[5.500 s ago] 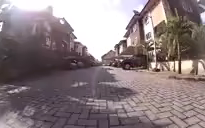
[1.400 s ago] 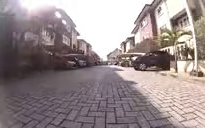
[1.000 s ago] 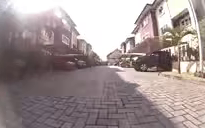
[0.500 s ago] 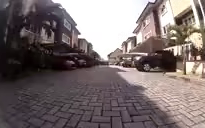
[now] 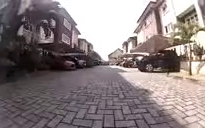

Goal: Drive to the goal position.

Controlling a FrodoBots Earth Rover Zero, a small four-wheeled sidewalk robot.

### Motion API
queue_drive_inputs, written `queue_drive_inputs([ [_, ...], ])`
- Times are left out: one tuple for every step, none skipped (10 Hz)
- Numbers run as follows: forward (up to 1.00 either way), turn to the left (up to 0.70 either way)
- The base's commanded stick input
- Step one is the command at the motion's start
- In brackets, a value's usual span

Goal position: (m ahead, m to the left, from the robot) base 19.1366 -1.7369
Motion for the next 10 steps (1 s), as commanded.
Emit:
queue_drive_inputs([
  [0.69,0.03],
  [0.69,0.03],
  [0.69,0.03],
  [0.69,0.03],
  [0.69,0.03],
  [0.69,0.03],
  [0.69,0.03],
  [0.69,0.03],
  [0.69,0.03],
  [0.69,0.03],
])
